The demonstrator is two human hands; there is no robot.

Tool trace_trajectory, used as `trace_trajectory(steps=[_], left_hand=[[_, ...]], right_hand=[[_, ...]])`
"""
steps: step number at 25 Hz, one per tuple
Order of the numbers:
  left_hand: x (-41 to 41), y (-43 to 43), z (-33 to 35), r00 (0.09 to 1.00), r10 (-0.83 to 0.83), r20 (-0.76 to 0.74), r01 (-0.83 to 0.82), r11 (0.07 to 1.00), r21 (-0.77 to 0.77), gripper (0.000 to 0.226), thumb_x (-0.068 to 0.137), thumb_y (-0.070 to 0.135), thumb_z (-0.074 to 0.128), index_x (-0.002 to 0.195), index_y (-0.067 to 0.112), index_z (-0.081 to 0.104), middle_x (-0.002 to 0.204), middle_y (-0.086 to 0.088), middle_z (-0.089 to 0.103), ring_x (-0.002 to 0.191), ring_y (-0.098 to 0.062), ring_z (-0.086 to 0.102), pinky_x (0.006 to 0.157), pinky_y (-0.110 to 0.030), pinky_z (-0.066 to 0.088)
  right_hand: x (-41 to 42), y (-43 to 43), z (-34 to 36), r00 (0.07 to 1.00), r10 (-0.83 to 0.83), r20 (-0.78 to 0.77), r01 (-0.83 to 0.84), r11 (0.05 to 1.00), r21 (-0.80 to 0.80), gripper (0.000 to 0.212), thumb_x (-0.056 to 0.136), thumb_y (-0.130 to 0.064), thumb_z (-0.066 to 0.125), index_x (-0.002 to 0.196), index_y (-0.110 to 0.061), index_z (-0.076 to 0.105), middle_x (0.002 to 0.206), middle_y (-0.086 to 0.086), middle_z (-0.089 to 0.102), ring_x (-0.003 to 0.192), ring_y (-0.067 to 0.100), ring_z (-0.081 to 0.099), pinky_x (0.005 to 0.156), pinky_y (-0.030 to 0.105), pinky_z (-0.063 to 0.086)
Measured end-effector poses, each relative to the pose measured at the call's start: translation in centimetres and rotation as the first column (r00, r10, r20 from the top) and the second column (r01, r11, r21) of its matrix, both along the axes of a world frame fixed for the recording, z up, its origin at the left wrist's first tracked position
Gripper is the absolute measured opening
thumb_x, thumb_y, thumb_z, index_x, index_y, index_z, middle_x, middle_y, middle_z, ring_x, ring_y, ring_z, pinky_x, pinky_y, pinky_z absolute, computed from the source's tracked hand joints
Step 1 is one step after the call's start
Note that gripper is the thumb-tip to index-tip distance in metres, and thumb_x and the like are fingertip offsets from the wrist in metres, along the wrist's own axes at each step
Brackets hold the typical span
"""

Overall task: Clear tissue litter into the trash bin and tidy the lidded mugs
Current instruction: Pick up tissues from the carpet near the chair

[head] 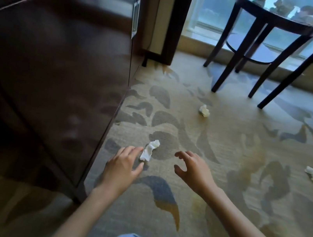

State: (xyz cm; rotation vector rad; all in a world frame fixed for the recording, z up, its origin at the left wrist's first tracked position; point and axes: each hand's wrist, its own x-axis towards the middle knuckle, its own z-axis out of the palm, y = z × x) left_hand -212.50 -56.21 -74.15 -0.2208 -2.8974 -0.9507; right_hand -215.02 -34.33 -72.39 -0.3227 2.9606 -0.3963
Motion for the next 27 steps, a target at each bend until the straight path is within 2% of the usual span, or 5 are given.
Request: trace_trajectory(steps=[6, 12, 22, 24, 27], left_hand=[[-7.0, 1.3, -2.4, 0.996, -0.085, 0.027, 0.087, 0.995, -0.058, 0.036, 0.086, 0.027, 0.054, 0.122, 0.020, 0.048, 0.116, -0.003, 0.058, 0.107, -0.020, 0.050, 0.078, -0.033, 0.043], [-11.6, 5.1, -10.4, 0.991, -0.078, 0.109, 0.090, 0.989, -0.113, 0.043, 0.087, 0.026, 0.053, 0.127, 0.016, 0.044, 0.119, -0.006, 0.055, 0.110, -0.024, 0.048, 0.084, -0.036, 0.043], [-19.7, 9.8, -25.4, 0.915, 0.194, 0.354, -0.062, 0.934, -0.351, 0.065, 0.082, 0.023, 0.060, 0.140, 0.023, 0.030, 0.136, -0.010, 0.042, 0.120, -0.029, 0.042, 0.091, -0.043, 0.043], [-20.6, 10.0, -26.7, 0.887, 0.200, 0.417, -0.067, 0.948, -0.311, 0.057, 0.079, 0.012, 0.062, 0.133, 0.020, 0.044, 0.126, -0.015, 0.050, 0.109, -0.034, 0.050, 0.083, -0.044, 0.046], [-23.2, 10.2, -26.0, 0.870, 0.175, 0.461, -0.145, 0.984, -0.101, 0.029, 0.073, -0.004, 0.061, 0.098, 0.010, 0.066, 0.098, -0.015, 0.059, 0.083, -0.034, 0.062, 0.061, -0.034, 0.041]], right_hand=[[-4.8, 1.7, 1.1, 0.993, -0.094, -0.069, 0.095, 0.996, 0.002, 0.036, 0.088, -0.033, 0.055, 0.122, -0.020, 0.052, 0.120, 0.002, 0.060, 0.110, 0.021, 0.055, 0.092, 0.037, 0.047], [-8.4, 6.3, -5.0, 0.990, -0.140, -0.024, 0.141, 0.988, 0.068, 0.036, 0.087, -0.033, 0.054, 0.121, -0.020, 0.052, 0.121, 0.003, 0.059, 0.110, 0.023, 0.054, 0.089, 0.038, 0.048], [-21.9, 12.9, -16.9, 0.996, -0.024, 0.090, 0.019, 0.998, 0.054, 0.035, 0.087, -0.034, 0.053, 0.120, -0.022, 0.053, 0.120, 0.000, 0.060, 0.111, 0.020, 0.053, 0.088, 0.033, 0.044], [-24.2, 13.8, -18.3, 0.994, -0.028, 0.107, 0.022, 0.998, 0.055, 0.034, 0.088, -0.033, 0.053, 0.119, -0.022, 0.053, 0.119, 0.000, 0.060, 0.110, 0.021, 0.053, 0.088, 0.033, 0.044], [-28.6, 14.7, -19.6, 0.992, -0.051, 0.117, 0.044, 0.997, 0.062, 0.034, 0.088, -0.032, 0.052, 0.120, -0.021, 0.052, 0.119, 0.002, 0.059, 0.111, 0.024, 0.052, 0.088, 0.035, 0.043]])
